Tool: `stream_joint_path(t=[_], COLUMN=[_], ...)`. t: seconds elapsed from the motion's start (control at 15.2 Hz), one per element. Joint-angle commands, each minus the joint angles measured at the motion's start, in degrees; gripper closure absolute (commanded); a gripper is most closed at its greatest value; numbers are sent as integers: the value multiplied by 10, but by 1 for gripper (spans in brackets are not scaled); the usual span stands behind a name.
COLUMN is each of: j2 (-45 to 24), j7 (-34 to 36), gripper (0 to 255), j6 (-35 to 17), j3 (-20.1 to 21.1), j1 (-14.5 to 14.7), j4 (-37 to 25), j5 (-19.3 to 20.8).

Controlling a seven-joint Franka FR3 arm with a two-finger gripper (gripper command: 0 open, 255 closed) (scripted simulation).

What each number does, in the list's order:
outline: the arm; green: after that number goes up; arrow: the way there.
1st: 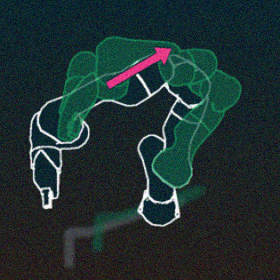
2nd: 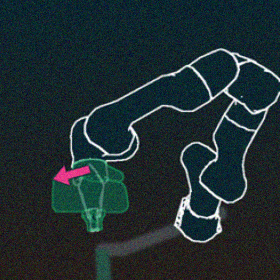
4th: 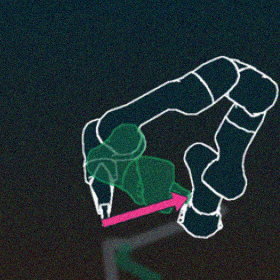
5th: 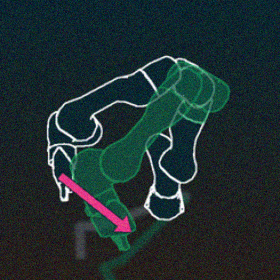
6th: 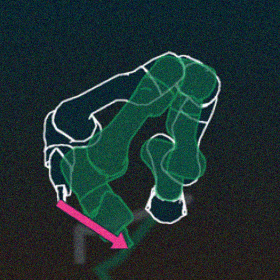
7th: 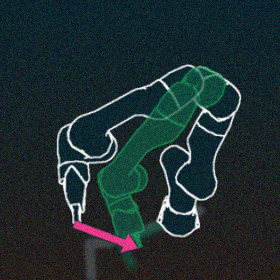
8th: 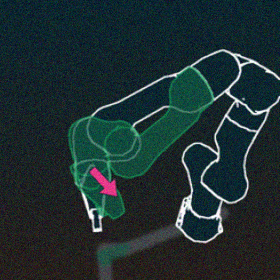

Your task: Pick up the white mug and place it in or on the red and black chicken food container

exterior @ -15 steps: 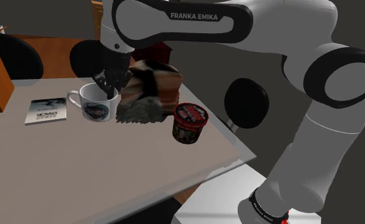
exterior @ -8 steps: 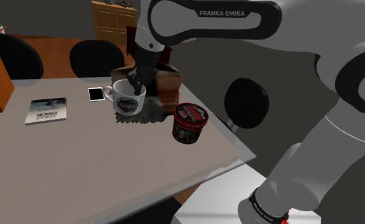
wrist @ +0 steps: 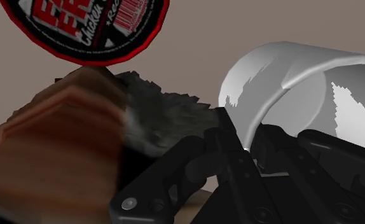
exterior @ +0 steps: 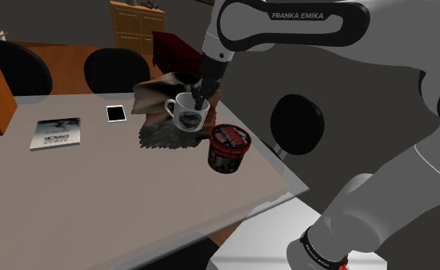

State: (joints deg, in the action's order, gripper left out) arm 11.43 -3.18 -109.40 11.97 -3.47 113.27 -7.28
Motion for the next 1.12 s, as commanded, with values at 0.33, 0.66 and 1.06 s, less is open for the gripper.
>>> stream_joint_path(t=[0.33, 0.66, 1.06], j2=[60, 86, 88], j7=[-100, -168, -183], gripper=[255, 255, 255], j6=[11, 24, -12], j3=[-64, -112, -119], j1=[-34, -59, -62], j4=[60, 81, 120], j5=[-6, 2, 2])
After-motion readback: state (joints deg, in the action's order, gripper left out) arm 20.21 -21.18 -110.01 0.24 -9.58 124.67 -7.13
